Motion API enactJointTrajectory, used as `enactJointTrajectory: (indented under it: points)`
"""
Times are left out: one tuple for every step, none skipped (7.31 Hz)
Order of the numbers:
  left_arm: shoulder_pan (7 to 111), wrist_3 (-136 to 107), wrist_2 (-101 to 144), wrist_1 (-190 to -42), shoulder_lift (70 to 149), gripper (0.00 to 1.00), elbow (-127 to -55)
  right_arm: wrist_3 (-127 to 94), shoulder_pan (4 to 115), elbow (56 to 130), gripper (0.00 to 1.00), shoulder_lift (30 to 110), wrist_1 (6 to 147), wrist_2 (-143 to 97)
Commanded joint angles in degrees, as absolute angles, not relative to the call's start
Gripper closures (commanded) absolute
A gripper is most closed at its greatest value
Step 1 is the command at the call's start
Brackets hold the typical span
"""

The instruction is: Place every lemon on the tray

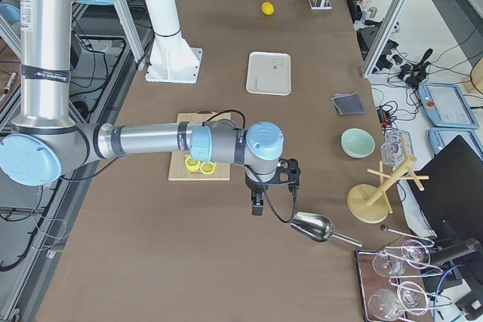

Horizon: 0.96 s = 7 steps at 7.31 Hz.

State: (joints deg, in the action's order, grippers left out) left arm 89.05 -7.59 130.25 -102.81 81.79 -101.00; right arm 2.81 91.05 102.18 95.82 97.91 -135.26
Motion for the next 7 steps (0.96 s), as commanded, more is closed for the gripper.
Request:
enactJointTrajectory:
  points:
    - [89.03, -7.56, 130.25, -102.83, 81.91, 0.02, -101.16, 2.81, 91.05, 102.39, 0.0, 95.63, 97.82, -135.35]
    - [89.03, -7.56, 130.25, -102.83, 82.26, 0.02, -101.16, 2.81, 91.05, 102.39, 0.0, 95.54, 97.82, -135.35]
    - [89.03, -7.56, 130.25, -102.83, 82.35, 0.02, -101.25, 2.81, 91.05, 102.57, 0.0, 95.54, 97.82, -135.35]
    - [89.03, -7.65, 130.34, -103.01, 82.35, 0.02, -101.51, 2.81, 91.05, 102.57, 0.0, 95.45, 97.82, -135.44]
    - [88.95, -7.39, 130.69, -103.01, 82.44, 0.02, -101.95, 2.9, 91.05, 103.18, 0.0, 95.28, 97.82, -135.53]
    - [88.86, -7.47, 132.0, -103.09, 82.88, 0.02, -102.3, 2.81, 91.05, 104.4, 0.0, 94.75, 97.74, -134.57]
    - [88.6, -7.56, 133.4, -103.36, 82.97, 0.02, -102.48, 2.64, 90.62, 106.94, 0.0, 94.49, 97.82, -135.0]
